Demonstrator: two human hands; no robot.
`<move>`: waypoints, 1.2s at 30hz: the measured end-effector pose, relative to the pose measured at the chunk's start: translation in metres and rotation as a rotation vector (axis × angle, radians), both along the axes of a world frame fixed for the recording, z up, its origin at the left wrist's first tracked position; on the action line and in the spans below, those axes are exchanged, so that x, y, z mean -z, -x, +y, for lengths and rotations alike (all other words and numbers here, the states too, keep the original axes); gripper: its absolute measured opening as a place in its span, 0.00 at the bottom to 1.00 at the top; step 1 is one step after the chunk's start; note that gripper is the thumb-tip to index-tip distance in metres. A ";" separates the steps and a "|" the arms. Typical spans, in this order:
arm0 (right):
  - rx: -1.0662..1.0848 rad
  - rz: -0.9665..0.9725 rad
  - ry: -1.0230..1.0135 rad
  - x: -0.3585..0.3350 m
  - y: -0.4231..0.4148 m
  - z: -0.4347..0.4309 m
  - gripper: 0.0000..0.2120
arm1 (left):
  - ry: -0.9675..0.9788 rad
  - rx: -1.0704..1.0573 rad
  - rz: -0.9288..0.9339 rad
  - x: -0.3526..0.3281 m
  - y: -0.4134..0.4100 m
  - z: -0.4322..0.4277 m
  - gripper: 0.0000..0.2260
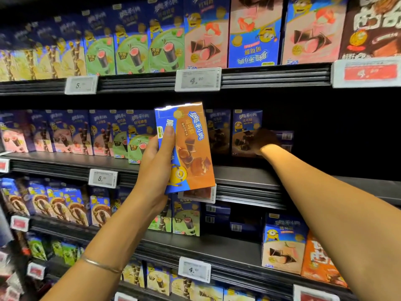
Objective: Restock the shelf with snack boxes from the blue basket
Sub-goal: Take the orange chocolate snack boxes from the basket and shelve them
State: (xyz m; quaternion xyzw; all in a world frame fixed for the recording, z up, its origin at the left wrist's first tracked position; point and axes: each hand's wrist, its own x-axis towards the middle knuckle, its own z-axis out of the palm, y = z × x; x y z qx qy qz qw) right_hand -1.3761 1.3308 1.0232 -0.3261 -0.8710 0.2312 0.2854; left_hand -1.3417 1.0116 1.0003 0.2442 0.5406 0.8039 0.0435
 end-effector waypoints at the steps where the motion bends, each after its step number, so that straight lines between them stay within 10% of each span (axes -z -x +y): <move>1: -0.003 0.009 0.010 0.001 0.002 0.000 0.20 | 0.003 0.001 0.005 -0.001 -0.001 0.001 0.24; 14: -0.126 0.067 0.180 -0.010 -0.009 -0.018 0.31 | -0.008 0.017 -0.004 -0.004 -0.005 0.005 0.23; 18: -0.320 0.287 0.306 -0.015 -0.048 -0.060 0.14 | -0.032 0.063 -0.034 -0.004 -0.008 0.006 0.25; 24: -0.716 0.222 0.563 -0.019 -0.128 -0.144 0.33 | -0.058 0.086 -0.036 -0.007 -0.012 0.013 0.25; 29: -0.648 0.256 0.278 -0.014 -0.143 -0.163 0.22 | -0.097 0.120 -0.083 -0.010 -0.017 0.022 0.24; 36: -0.655 0.325 0.442 -0.011 -0.148 -0.155 0.16 | -0.126 0.077 -0.090 -0.009 -0.016 0.026 0.22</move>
